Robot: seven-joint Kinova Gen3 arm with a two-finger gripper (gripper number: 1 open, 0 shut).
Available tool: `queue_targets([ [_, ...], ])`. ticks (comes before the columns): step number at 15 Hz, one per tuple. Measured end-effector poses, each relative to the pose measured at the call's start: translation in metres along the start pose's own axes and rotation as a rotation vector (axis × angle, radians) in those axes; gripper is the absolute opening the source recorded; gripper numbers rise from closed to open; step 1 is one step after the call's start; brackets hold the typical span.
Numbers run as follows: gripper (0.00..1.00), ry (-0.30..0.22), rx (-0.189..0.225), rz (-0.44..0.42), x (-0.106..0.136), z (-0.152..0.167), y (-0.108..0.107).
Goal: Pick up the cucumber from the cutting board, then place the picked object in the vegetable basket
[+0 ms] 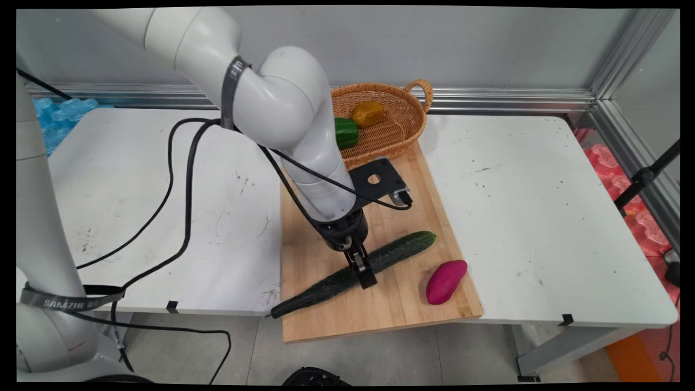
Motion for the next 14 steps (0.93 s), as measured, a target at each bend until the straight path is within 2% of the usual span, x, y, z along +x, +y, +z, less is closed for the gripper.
queue_targets([
  [1,0.0,-0.002,0.003,-0.003,0.0,0.001,0.001],
  [9,0.0,0.004,0.02,0.0,0.0,-0.007,0.001],
  [14,0.0,0.035,0.047,0.01,0.002,-0.039,-0.016],
])
